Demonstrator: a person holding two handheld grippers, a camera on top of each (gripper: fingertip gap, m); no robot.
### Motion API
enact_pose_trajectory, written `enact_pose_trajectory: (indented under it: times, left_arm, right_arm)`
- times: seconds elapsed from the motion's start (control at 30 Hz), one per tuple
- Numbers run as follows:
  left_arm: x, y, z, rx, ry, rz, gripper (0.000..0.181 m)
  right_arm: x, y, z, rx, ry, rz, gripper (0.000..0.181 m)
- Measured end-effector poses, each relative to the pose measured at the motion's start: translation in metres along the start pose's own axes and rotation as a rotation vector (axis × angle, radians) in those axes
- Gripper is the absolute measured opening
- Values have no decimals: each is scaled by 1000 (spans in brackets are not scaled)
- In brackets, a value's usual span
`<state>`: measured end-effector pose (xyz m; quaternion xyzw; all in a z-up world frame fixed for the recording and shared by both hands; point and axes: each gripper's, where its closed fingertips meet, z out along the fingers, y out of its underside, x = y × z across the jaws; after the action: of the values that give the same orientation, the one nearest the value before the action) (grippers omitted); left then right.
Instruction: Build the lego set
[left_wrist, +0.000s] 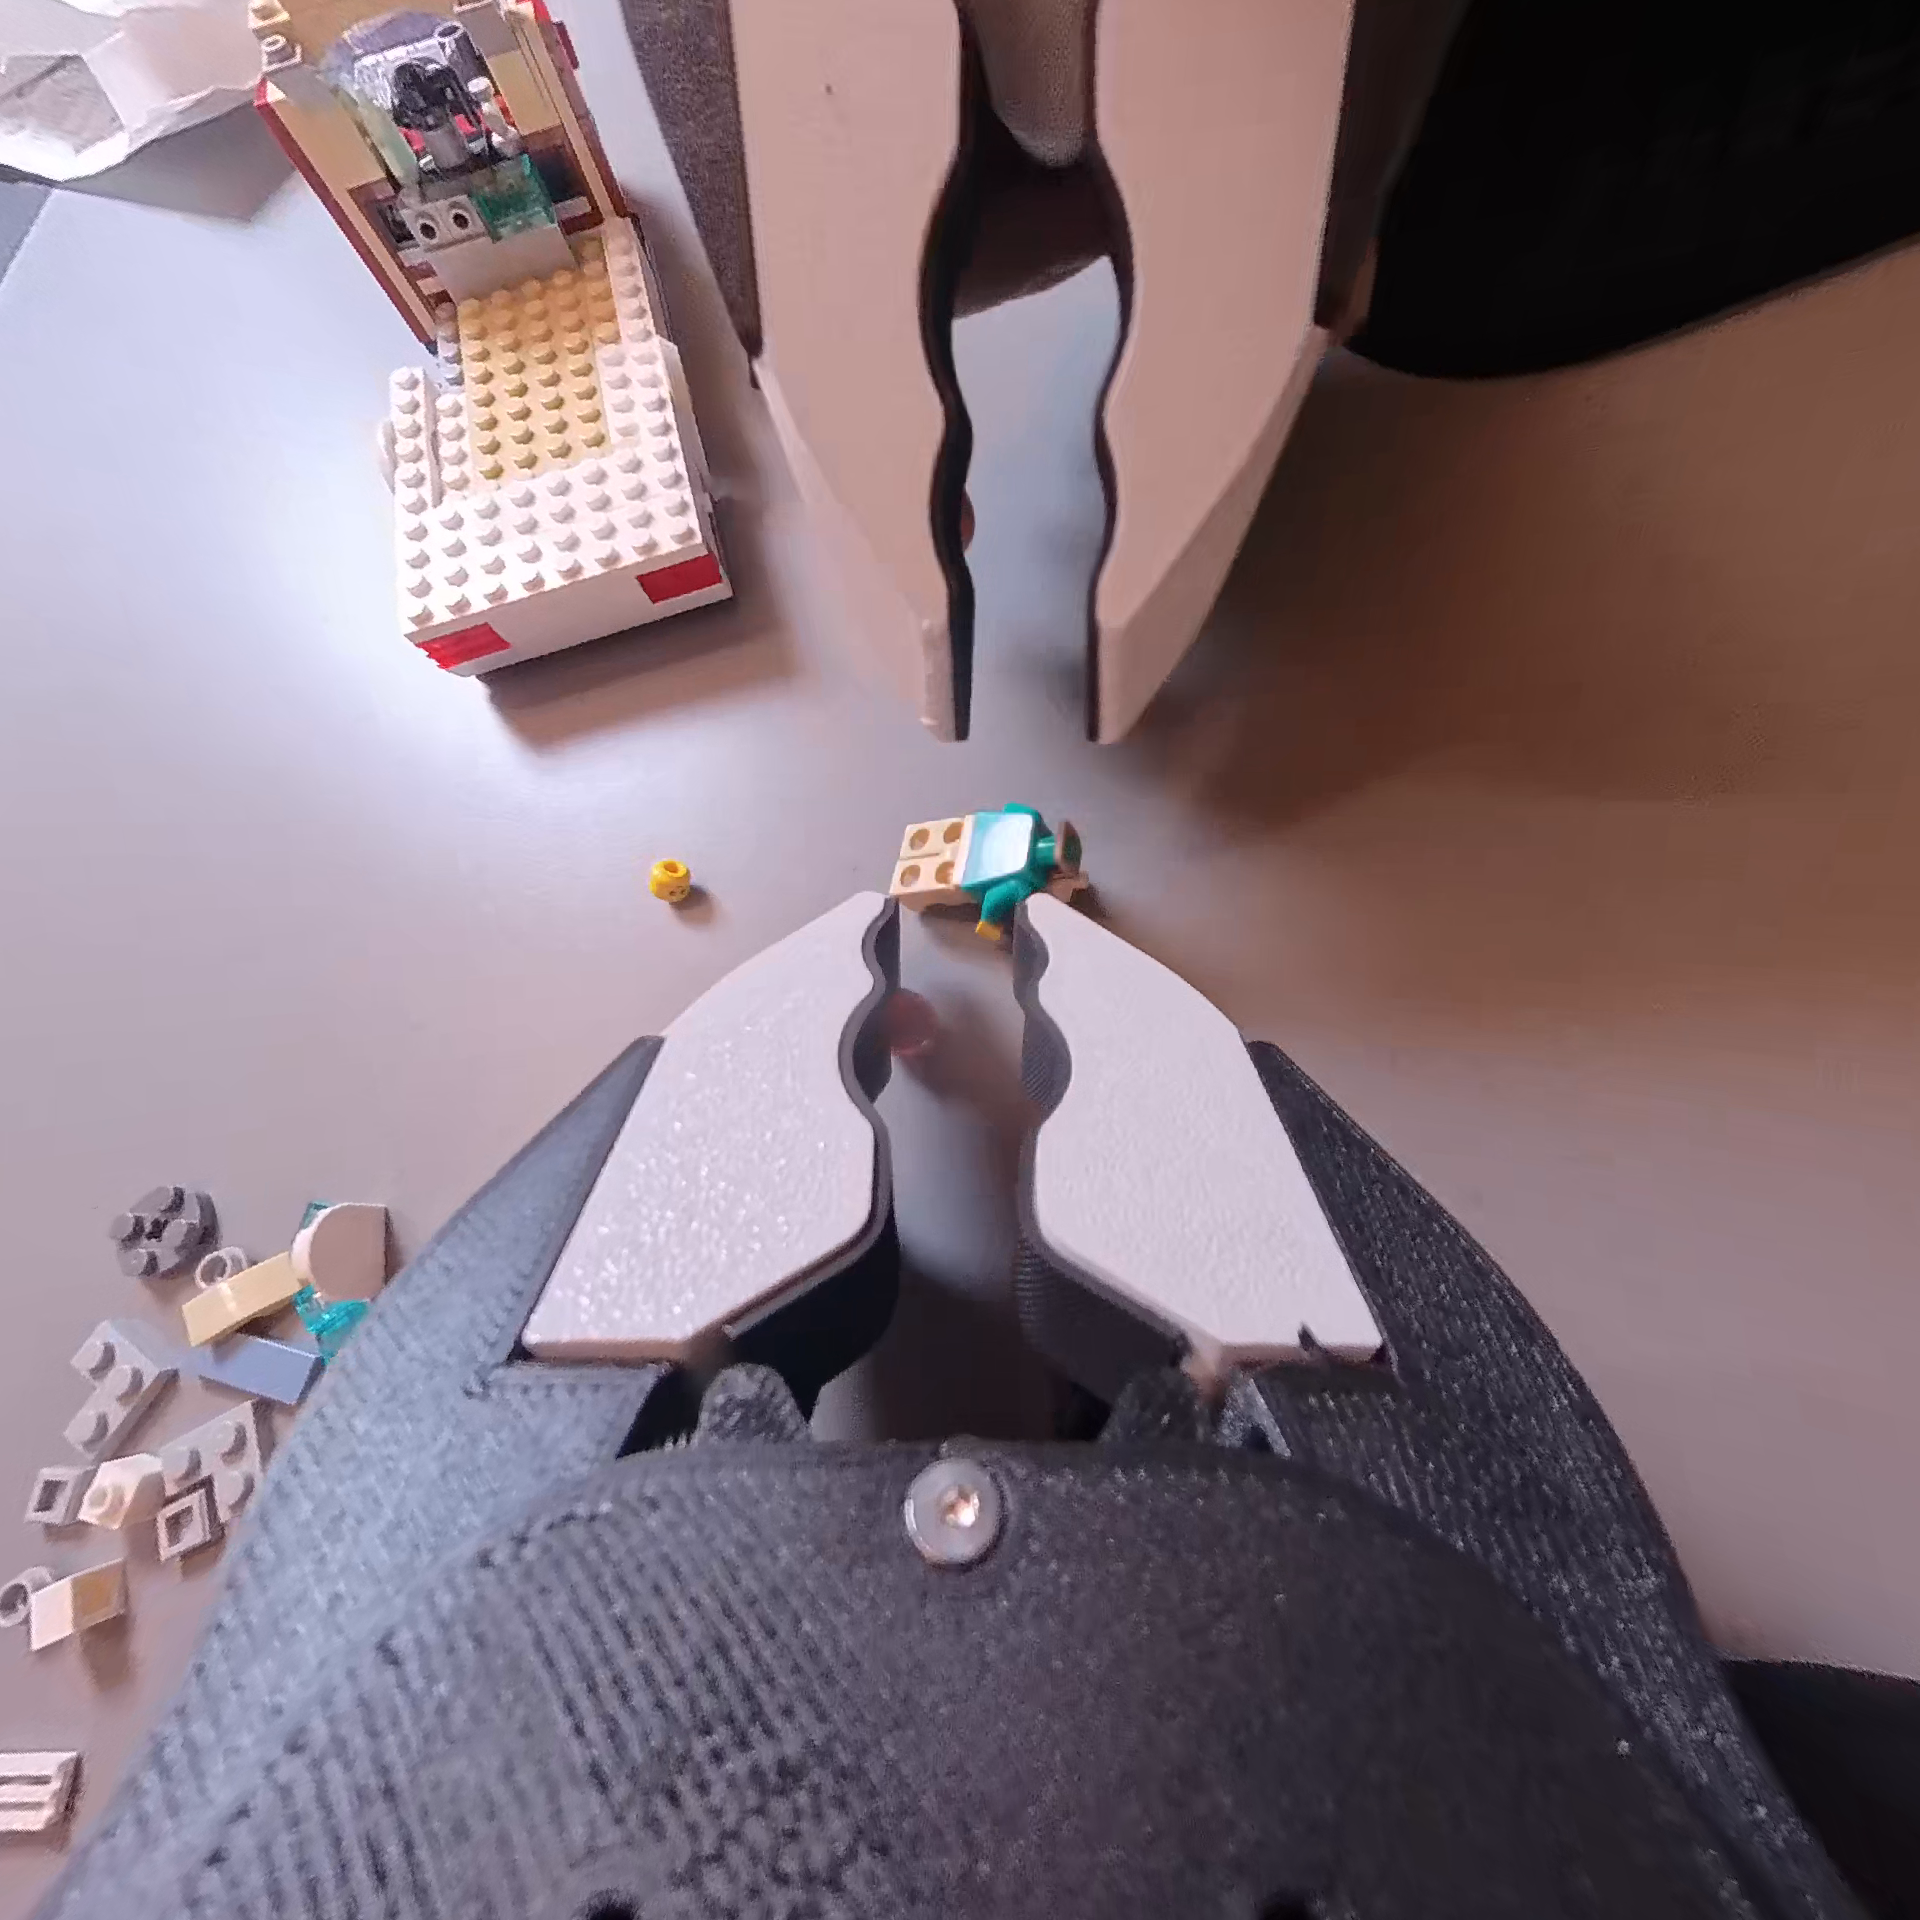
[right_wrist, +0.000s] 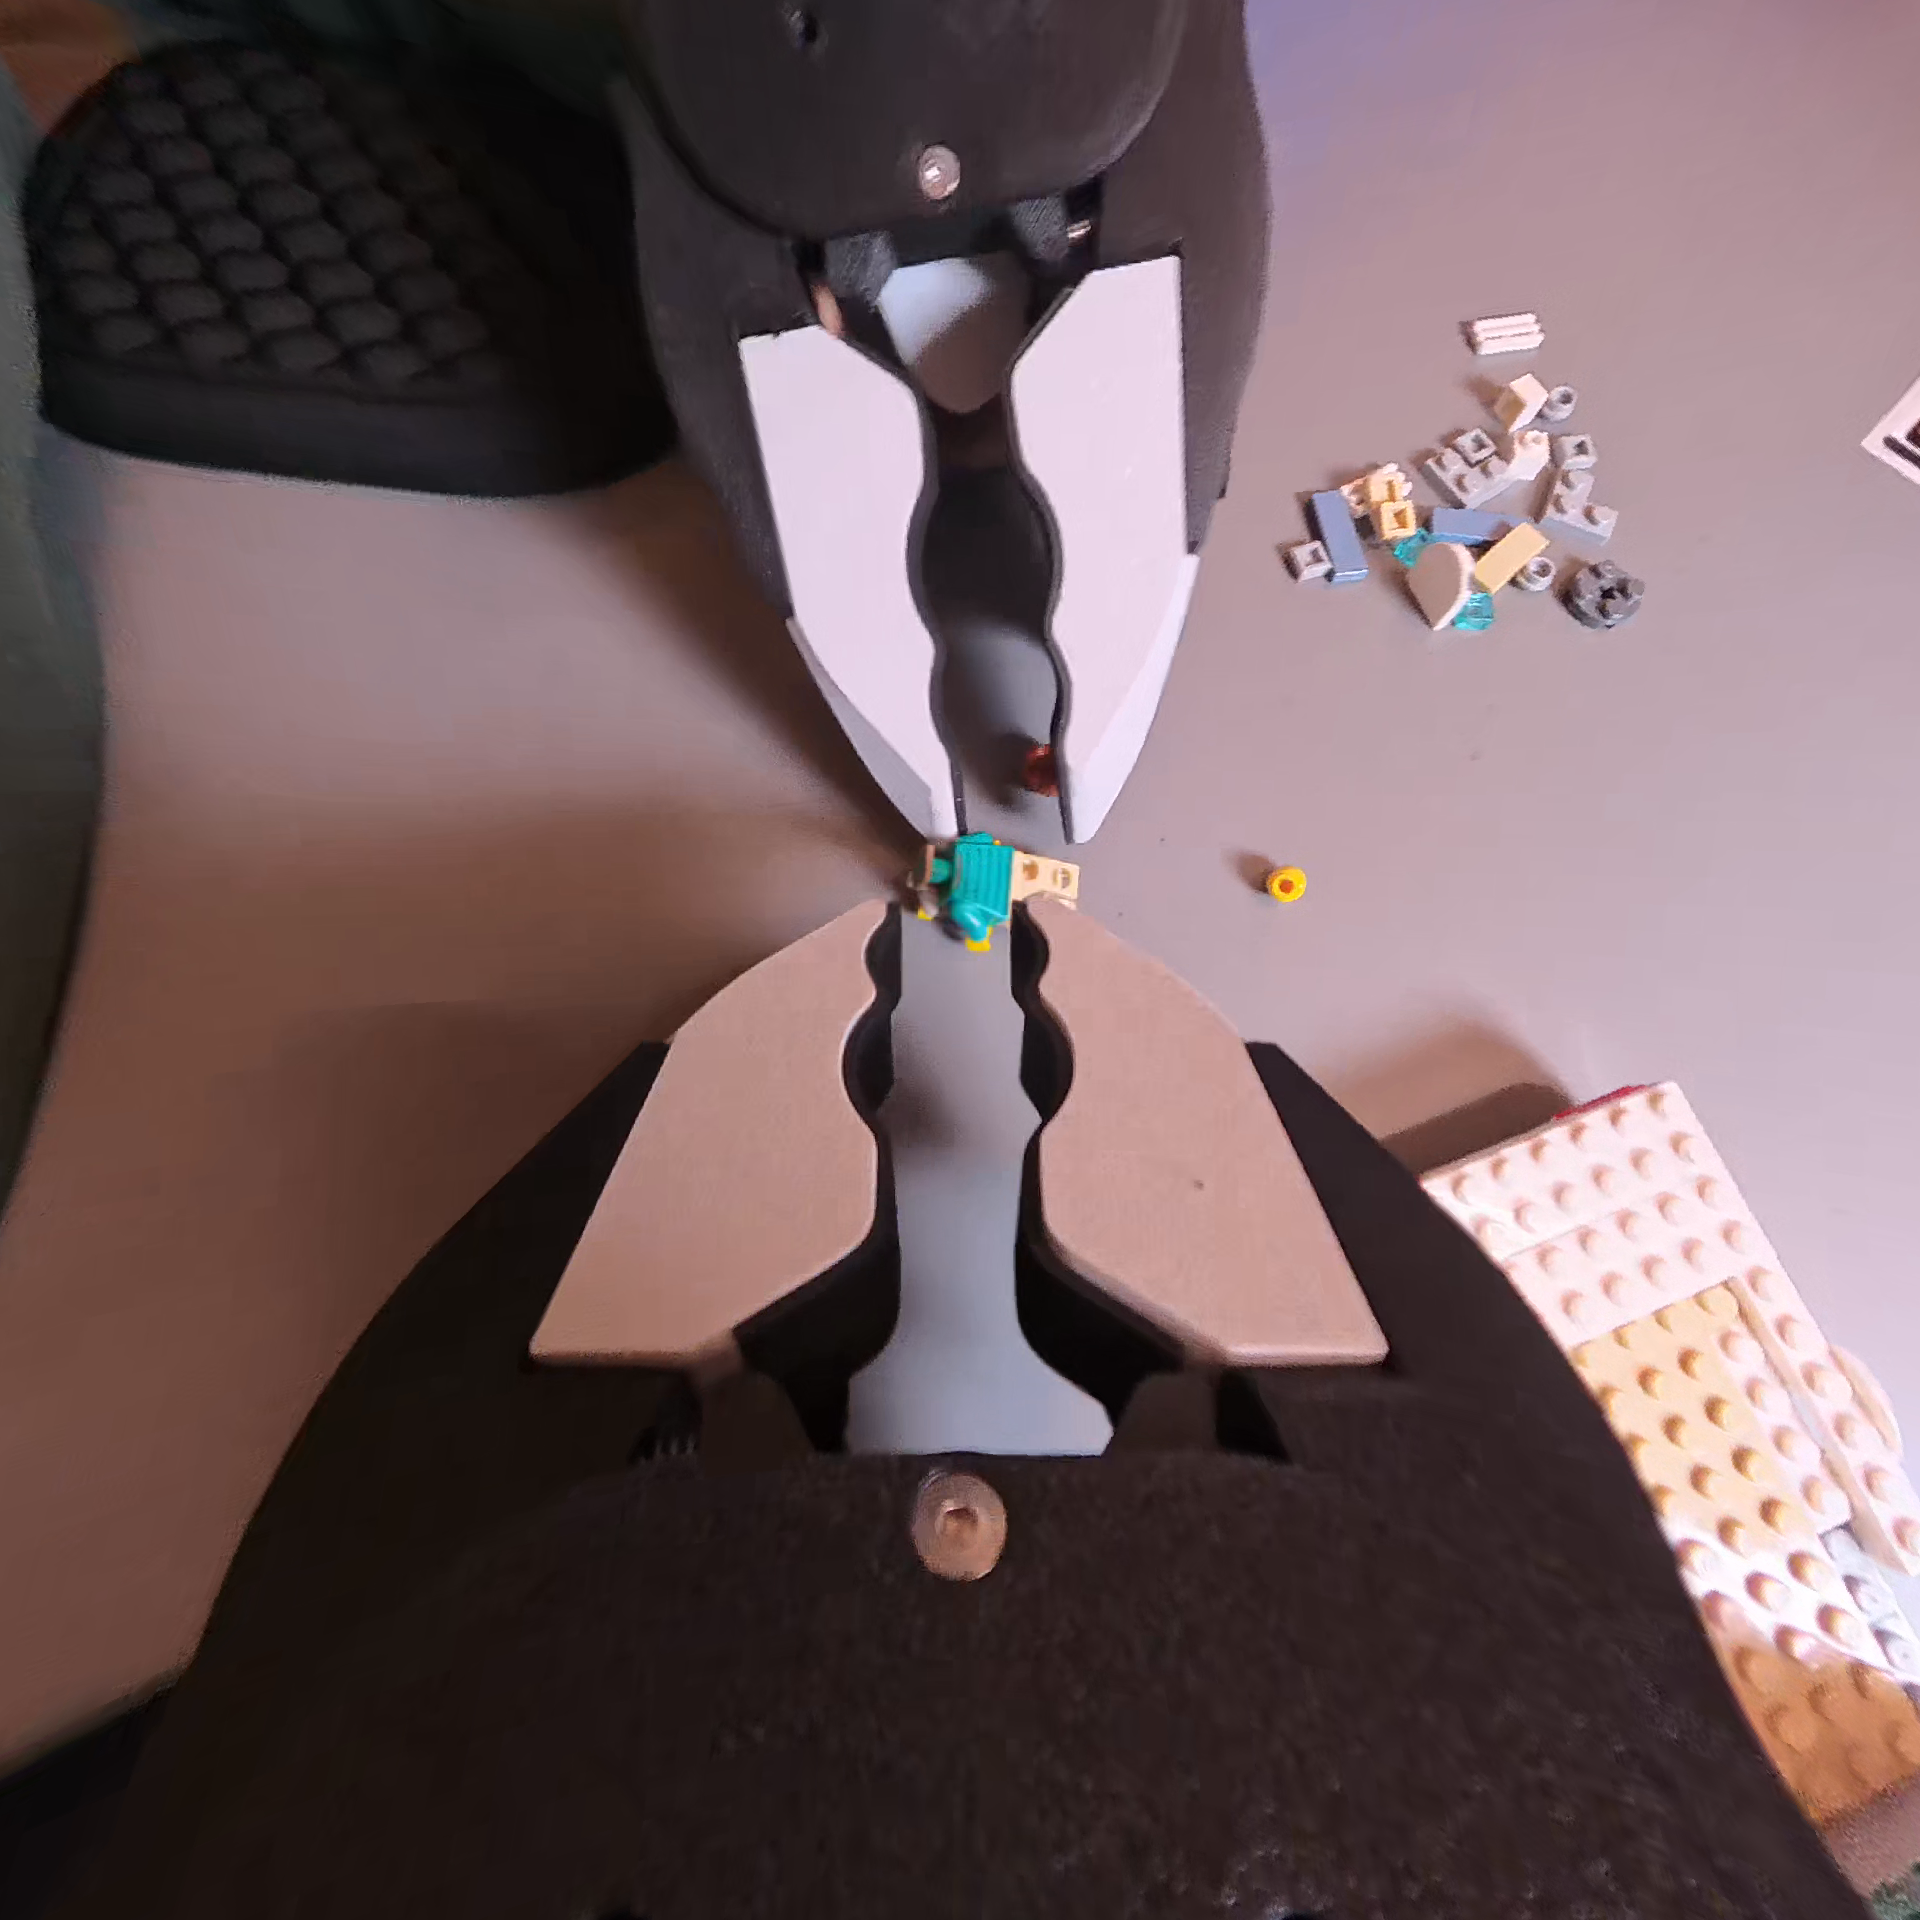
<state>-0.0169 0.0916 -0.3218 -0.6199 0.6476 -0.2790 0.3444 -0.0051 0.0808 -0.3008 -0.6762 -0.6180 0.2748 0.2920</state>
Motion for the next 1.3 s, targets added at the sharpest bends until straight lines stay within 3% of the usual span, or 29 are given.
enact_pose_trajectory:
  times: [0.17,0.9,1.3]
  left_arm:
    - [1,0,1,-4,0,2,20]
    - [5,-1,3,1,28,40,23]
    - [6,-1,4,-1,29,30,20]
  right_arm:
    - [-3,-3,12,-23,40,-66,21]
    - [3,3,16,36,-129,197,15]
    - [3,1,16,27,-101,195,10]
